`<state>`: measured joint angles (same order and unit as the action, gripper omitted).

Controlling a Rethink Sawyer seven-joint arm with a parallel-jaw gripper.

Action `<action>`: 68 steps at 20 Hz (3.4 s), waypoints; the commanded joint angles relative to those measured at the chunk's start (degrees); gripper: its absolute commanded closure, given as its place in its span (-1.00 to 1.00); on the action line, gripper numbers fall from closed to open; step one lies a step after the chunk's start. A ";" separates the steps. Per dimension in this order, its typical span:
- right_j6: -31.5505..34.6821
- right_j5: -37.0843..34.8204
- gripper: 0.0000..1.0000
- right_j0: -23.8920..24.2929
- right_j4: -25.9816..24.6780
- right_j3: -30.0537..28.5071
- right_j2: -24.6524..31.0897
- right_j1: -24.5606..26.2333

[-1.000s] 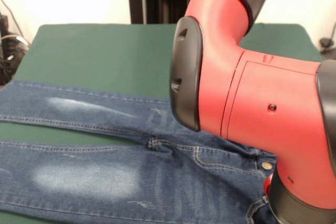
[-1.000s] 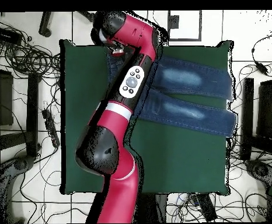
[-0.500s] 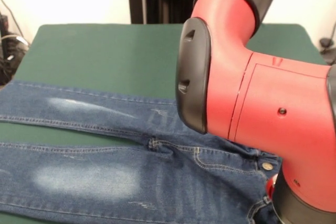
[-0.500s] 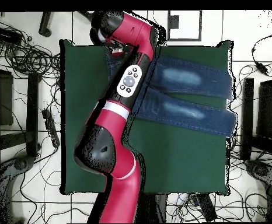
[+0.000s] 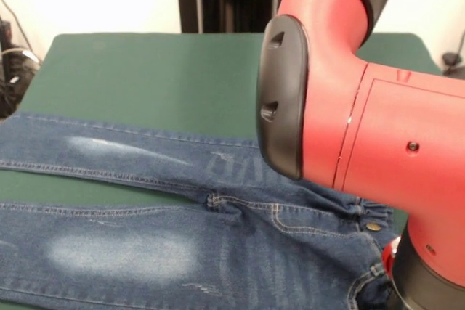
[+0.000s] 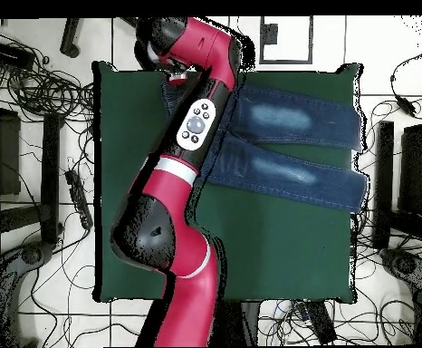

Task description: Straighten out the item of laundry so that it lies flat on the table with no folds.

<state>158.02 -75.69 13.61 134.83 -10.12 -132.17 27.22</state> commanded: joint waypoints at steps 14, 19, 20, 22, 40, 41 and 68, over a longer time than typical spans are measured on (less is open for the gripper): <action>17.76 -8.48 -1.00 -0.87 4.38 8.10 -9.00 -1.38; 15.10 -9.22 -1.00 -1.76 1.29 7.40 -5.37 -3.19; 13.82 -9.63 -1.00 -2.20 -0.03 7.01 -3.82 -3.75; 11.92 -12.23 -1.00 -2.79 -2.24 6.38 -2.27 -4.89; -15.05 -11.84 -1.00 -16.01 -33.53 -18.96 30.11 -2.85; -17.08 -11.11 -1.00 -17.18 -35.78 -21.09 32.64 -3.07; -36.40 8.09 -1.00 -21.85 -72.31 -33.08 72.76 -13.47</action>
<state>141.36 -72.53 -8.01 69.34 -40.74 -74.26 15.59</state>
